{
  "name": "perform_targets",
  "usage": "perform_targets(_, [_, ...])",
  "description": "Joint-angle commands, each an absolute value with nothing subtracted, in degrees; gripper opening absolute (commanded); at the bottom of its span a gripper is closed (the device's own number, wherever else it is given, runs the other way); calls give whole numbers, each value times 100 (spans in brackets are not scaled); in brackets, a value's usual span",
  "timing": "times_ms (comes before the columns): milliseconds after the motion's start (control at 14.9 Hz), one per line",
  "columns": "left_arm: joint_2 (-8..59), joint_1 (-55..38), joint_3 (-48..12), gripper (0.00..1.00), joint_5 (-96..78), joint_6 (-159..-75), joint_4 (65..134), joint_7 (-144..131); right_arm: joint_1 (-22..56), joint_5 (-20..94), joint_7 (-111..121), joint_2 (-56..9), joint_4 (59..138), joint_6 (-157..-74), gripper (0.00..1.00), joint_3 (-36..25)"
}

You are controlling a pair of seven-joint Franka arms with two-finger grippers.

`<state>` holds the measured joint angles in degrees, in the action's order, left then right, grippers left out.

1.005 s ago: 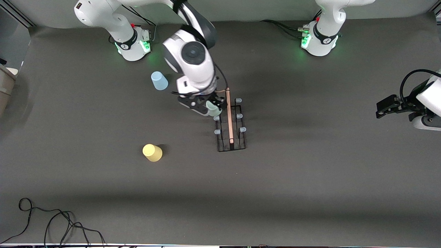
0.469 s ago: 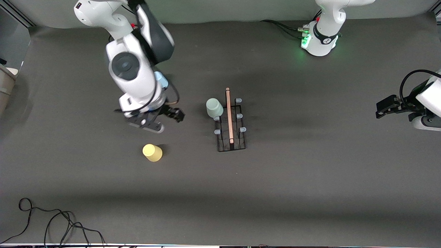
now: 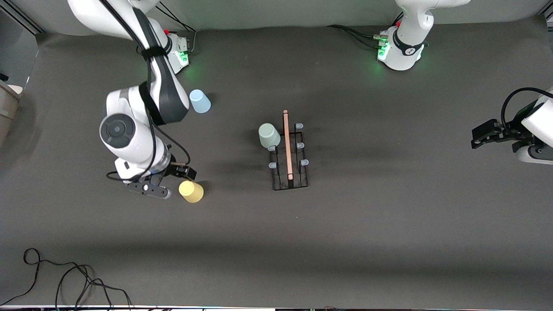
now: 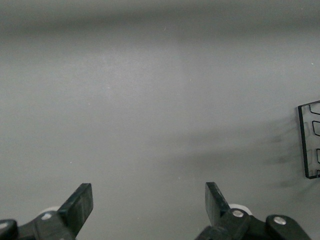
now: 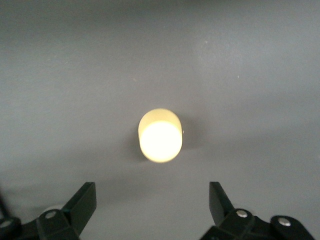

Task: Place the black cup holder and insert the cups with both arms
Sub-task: 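Move the right gripper to the yellow cup and grasp it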

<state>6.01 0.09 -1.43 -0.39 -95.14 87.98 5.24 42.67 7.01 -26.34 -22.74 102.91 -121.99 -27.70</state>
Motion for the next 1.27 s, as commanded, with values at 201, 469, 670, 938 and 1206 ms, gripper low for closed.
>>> perform_targets(201, [554,0,-132,100,-9,-9563,8842,519,4087,2036,-1479,-3163,10389,-13314,100,-2760])
perform_targets(469, [554,0,-132,100,-17,-9562,8833,519,4078,2215,-1424,-3401,10389,-13447,100,-2751])
perform_targets(670, [554,-9,-132,100,-9,-9562,8842,510,4078,2215,-1424,-3612,10406,-13649,100,-2742])
perform_targets(938, [554,-9,-132,100,-9,-9554,8833,510,4139,2215,-1389,-3876,10406,-13807,61,-2716])
perform_targets(1206, [554,-26,-132,100,-9,-9554,8842,492,4122,2215,-1389,-3762,10380,-13677,0,-2698])
